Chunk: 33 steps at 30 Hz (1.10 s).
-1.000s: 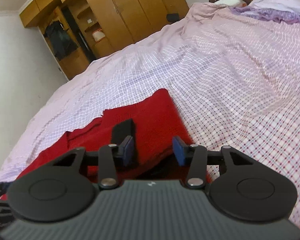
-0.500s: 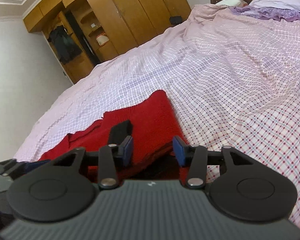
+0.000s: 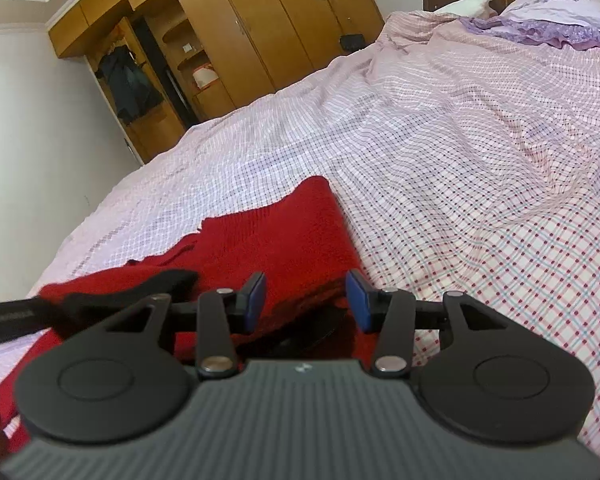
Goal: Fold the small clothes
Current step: 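Move the left gripper to the other sleeve's black cuff and close on it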
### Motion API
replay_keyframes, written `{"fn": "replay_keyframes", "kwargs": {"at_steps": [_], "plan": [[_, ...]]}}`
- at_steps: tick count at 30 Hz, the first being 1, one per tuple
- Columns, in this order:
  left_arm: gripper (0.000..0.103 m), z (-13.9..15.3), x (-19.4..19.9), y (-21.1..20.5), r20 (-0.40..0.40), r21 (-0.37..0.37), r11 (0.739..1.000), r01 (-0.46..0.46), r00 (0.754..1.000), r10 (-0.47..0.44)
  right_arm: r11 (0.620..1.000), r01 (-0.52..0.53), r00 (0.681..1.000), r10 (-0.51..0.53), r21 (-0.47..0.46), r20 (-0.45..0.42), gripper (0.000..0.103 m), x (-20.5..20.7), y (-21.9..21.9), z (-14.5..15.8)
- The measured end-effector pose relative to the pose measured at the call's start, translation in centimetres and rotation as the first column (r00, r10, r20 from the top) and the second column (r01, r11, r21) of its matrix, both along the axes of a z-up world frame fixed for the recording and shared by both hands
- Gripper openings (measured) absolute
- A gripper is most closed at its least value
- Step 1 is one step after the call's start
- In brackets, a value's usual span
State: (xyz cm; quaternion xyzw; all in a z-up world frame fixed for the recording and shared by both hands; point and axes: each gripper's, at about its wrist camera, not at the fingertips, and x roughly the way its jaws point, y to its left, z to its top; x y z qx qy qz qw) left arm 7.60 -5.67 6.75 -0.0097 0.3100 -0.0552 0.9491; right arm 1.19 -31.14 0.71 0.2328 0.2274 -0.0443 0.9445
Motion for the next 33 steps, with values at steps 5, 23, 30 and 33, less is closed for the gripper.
{"fn": "replay_keyframes", "kwargs": {"at_steps": [5,23,30,33], "plan": [[0.055,-1.7,0.2,4.1,-0.114,-0.129,0.988,-0.084,0.991,0.069,1.000,0.001,1.000,-0.001,-0.019,-0.013,0.048,0.2,0.1,-0.2],[0.059,-3.0,-2.0,11.2,-0.211,-0.254,0.943,-0.214,0.964,0.162,0.999,0.005,0.999,-0.007,-0.044,-0.036,0.048,0.6,0.3,-0.7],[0.059,-2.1,-2.8,13.2,-0.196,-0.216,0.947,-0.239,0.960,0.198,0.999,0.006,0.999,-0.008,-0.044,-0.031,0.048,0.6,0.3,-0.6],[0.059,-1.7,-2.4,13.6,-0.182,-0.189,0.955,-0.231,0.963,0.197,0.999,0.006,0.999,-0.008,-0.037,-0.034,0.048,0.3,0.2,-0.1]]}}
